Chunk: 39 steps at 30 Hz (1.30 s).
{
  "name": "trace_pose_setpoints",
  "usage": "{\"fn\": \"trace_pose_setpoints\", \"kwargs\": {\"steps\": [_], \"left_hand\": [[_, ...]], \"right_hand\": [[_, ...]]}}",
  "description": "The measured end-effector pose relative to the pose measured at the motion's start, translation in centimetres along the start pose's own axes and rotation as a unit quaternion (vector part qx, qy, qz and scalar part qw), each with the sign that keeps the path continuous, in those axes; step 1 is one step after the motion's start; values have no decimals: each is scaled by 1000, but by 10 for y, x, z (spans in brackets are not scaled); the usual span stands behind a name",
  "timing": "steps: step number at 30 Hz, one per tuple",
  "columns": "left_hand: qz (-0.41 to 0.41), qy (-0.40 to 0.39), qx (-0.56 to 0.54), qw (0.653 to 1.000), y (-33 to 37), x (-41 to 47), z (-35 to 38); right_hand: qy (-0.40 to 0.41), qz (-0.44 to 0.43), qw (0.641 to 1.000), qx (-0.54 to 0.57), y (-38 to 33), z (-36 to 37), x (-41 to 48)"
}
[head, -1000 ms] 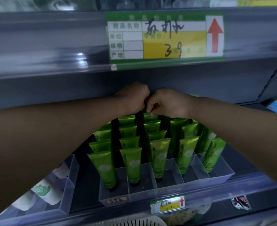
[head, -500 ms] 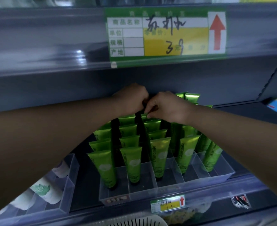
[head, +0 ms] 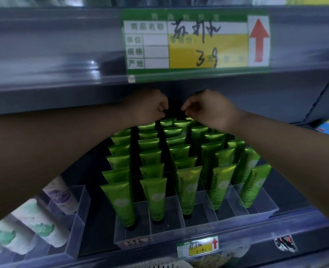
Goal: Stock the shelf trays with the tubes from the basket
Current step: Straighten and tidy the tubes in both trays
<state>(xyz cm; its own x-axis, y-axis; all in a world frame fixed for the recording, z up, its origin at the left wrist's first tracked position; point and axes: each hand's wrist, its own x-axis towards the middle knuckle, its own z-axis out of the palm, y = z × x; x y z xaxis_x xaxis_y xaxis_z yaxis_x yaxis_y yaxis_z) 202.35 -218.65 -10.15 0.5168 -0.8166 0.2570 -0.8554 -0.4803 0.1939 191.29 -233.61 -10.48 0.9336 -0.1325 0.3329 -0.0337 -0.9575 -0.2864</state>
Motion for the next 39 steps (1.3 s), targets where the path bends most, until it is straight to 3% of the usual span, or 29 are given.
{"fn": "trace_pose_setpoints", "kwargs": {"steps": [11, 30, 39], "left_hand": [[-27, -49, 23, 998, 1, 15, 15], [-44, -15, 110, 993, 1, 18, 19], [-16, -25, 158, 987, 1, 18, 21]], "right_hand": [[-76, -39, 991, -104, 6, 19, 20], [-61, -3, 998, 1, -5, 33, 30], [-58, -16, 998, -4, -11, 43, 34]]}}
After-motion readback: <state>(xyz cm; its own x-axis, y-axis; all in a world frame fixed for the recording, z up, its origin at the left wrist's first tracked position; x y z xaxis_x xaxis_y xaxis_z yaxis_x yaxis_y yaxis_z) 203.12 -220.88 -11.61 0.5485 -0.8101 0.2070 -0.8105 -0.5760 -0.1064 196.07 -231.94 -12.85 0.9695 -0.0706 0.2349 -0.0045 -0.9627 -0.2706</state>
